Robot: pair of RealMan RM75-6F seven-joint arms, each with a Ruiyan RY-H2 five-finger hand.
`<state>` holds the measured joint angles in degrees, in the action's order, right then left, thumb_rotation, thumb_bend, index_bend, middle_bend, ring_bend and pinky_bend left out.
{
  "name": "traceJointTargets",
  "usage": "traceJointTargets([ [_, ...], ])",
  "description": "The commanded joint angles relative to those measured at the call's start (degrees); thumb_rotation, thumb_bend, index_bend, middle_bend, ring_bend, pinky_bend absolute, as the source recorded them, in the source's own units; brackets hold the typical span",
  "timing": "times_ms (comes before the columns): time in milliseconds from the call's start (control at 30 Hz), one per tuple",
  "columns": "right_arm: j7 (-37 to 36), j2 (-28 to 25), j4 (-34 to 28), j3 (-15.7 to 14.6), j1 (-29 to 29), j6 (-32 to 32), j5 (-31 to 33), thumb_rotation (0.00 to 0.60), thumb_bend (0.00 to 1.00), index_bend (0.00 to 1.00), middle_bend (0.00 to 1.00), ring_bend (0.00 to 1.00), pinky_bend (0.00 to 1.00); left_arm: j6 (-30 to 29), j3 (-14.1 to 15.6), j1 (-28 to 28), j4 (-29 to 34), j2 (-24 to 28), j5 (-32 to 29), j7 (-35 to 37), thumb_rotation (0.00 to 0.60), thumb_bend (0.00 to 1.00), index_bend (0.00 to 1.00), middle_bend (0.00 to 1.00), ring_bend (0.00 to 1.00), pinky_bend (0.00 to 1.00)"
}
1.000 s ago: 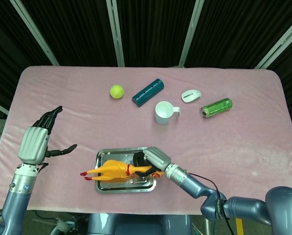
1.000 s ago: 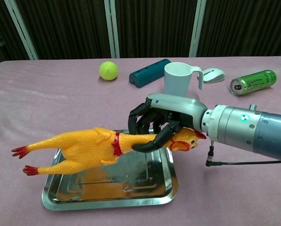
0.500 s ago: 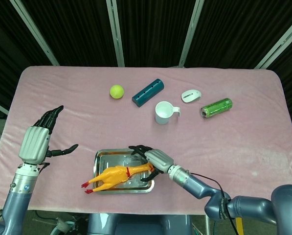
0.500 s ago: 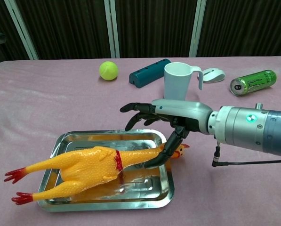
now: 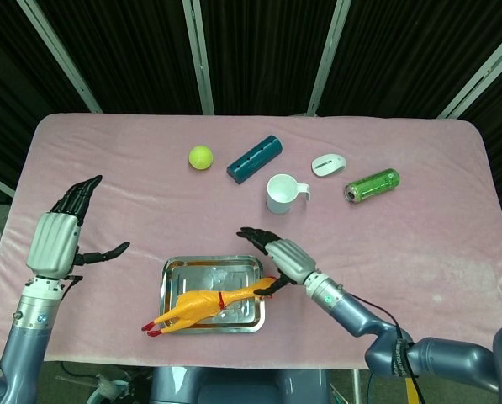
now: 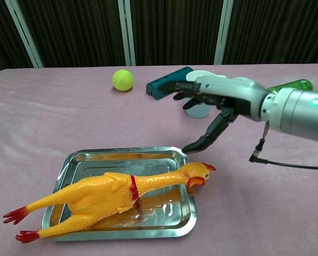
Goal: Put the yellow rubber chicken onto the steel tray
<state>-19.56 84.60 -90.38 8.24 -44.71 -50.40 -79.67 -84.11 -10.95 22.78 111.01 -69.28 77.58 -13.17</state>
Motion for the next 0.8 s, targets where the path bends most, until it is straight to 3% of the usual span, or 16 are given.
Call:
traceJointTargets([
  [33, 0.3, -5.1, -2.4, 0.9, 3.4, -5.2, -0.4, 0.6, 0.18, 0.11, 0.17, 0.13, 0.24, -0.1, 0.0, -0.5, -1.0, 0.4, -0.4, -0.6, 0.6, 0.03, 0.06, 0.11, 0.1, 0.2],
  [200, 4.4, -10.0, -2.1, 0.6, 8.2, -11.8, 0.6, 0.6, 0.3, 0.27, 0.24, 0.18, 0.28, 1.6, 1.3, -1.4, -2.5, 2.5, -2.8, -2.7, 0.6, 0.04, 0.09, 0.13, 0.1, 0.17],
  [433, 17.2, -12.8, 0.1, -0.8, 15.1, -21.8, 2.5, 0.6, 0.31, 0.27, 0.25, 0.18, 0.25, 2.0, 3.5, -3.9, -3.6, 4.7, -3.8, -2.7, 0.6, 0.04, 0.1, 0.12, 0.1, 0.15],
  [600, 23.0, -13.4, 2.7, -3.4, 21.1, -27.6, 3.5, 0.6, 0.31, 0.15, 0.22, 0.05, 0.05, -1.6, 5.5, -7.1, -6.1, 4.0, -0.2, 0.6, 0.6, 0.04, 0.09, 0.11, 0.09, 0.14],
  [800, 21.4, -15.3, 2.4, -5.9, 26.7, -31.1, 3.1, 0.6, 0.31, 0.1, 0.2, 0.03, 0.03, -2.1, 8.8, -9.8, -7.7, 4.6, 3.0, 2.6, 0.6, 0.04, 0.09, 0.09, 0.06, 0.12],
])
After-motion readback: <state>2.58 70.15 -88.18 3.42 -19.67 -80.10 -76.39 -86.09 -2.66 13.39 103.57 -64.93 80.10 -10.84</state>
